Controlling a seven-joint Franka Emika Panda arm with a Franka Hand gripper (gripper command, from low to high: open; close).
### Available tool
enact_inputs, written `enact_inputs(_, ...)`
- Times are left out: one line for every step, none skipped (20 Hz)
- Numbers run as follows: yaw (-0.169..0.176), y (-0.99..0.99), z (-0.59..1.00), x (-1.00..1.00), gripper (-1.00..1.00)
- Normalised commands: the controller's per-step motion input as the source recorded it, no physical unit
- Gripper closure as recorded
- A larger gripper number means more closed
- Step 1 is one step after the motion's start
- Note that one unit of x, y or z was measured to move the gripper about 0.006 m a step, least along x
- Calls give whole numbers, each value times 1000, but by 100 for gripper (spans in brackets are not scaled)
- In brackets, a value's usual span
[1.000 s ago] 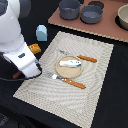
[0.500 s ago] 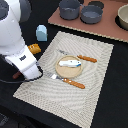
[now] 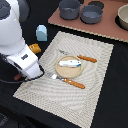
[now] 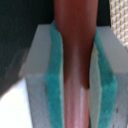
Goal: Interact with the objects in diverse but meaningful ways.
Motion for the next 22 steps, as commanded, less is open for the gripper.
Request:
enact_inputs(0, 14, 1000, 180, 100)
enact_inputs(0, 54, 1000, 320, 100)
enact_inputs(0, 134, 1000, 454, 100)
enact_inputs(-6, 146, 1000, 514, 100)
enact_inputs(-14, 137, 980, 583, 100)
enact_inputs(-20, 126, 963, 631, 100)
enact_inputs(-30, 134, 869, 774, 100)
enact_inputs(-35, 117, 800, 809, 100)
enact_inputs(-39, 111, 726, 849, 100)
enact_inputs(-41, 129, 663, 889, 100)
enact_inputs(-52, 111, 443, 849, 100)
enact_inputs(-75, 29, 277, 771, 100)
enact_inputs(-93, 0, 234, 809, 100)
enact_inputs(-109, 0, 214, 877, 100)
enact_inputs(-108, 0, 197, 871, 100)
enact_inputs(-108, 0, 169, 874, 100)
enact_inputs(-109, 0, 149, 871, 100)
enact_inputs(-110, 0, 129, 877, 100)
enact_inputs(-109, 0, 126, 883, 100)
enact_inputs(-121, 0, 117, 857, 100)
enact_inputs(-137, -43, 89, 820, 100)
enact_inputs(-157, -154, 66, 769, 100)
